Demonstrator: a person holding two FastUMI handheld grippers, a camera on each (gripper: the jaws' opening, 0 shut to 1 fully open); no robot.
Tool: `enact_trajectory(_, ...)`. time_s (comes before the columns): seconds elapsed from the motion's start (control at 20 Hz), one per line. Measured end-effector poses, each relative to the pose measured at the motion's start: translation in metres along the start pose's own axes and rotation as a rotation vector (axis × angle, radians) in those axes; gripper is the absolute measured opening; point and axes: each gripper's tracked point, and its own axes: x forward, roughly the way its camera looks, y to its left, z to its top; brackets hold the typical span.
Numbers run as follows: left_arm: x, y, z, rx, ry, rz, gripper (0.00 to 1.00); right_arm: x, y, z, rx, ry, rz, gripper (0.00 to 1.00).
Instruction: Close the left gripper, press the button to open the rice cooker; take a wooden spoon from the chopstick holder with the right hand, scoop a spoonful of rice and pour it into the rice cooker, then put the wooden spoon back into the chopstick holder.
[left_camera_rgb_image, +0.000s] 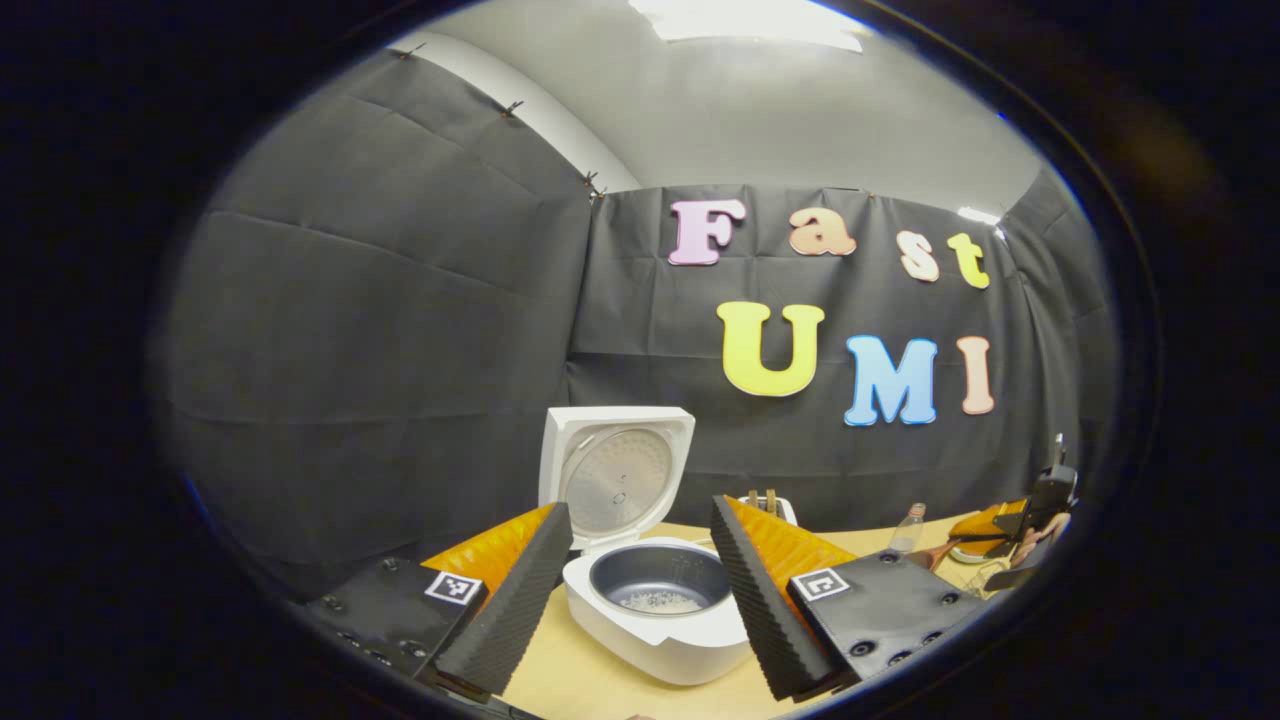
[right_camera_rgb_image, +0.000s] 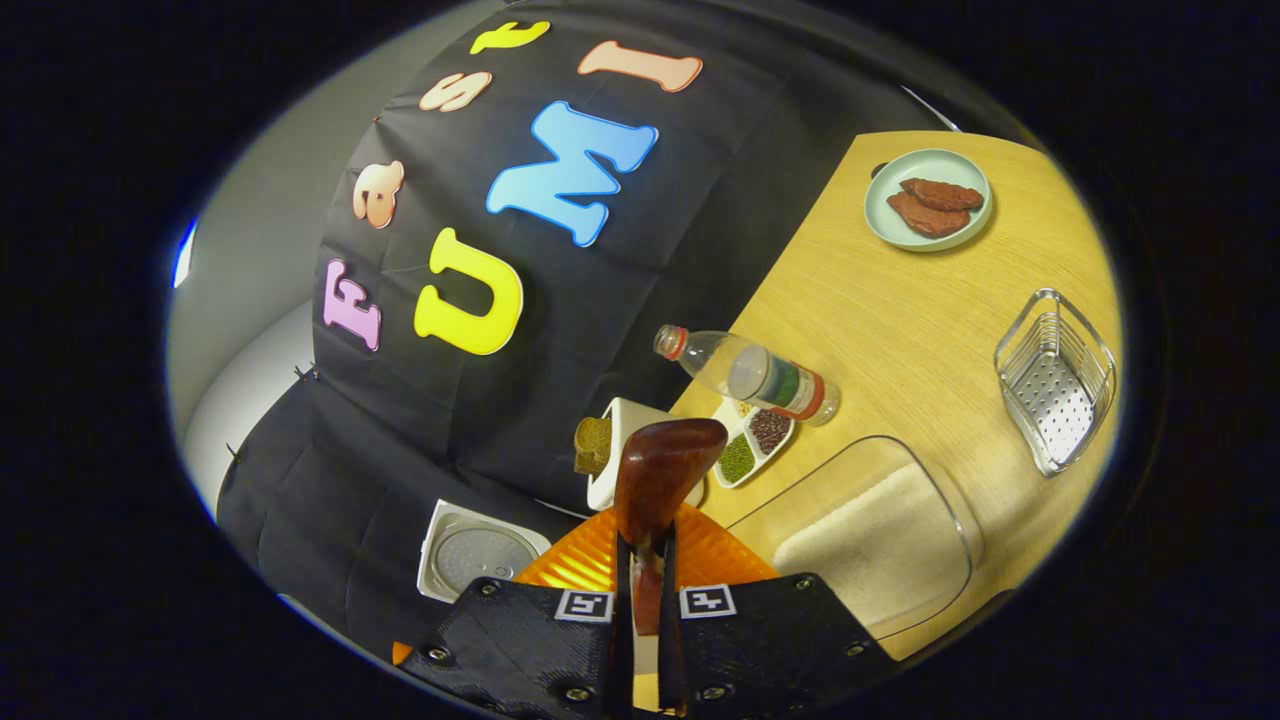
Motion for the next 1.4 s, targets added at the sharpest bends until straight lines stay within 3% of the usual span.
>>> enact_trajectory(0.55, -0.011, 0.054, -0.005, -0.015, 0.001, 0.094, 0.96, 0.054, 0.106, -0.052, -0.062, 0.101, 0.155, 0.1)
enact_trajectory(1.0, -0.032, 0.105, -0.015, -0.003, 0.026, 0.205, 0.96, 0.104, 0.146, -0.121, -0.133, 0.2, 0.204, 0.09)
enact_trajectory(1.4, -0.061, 0.147, -0.025, 0.013, 0.049, 0.317, 0.96, 0.149, 0.16, -0.175, -0.248, 0.249, 0.199, 0.1)
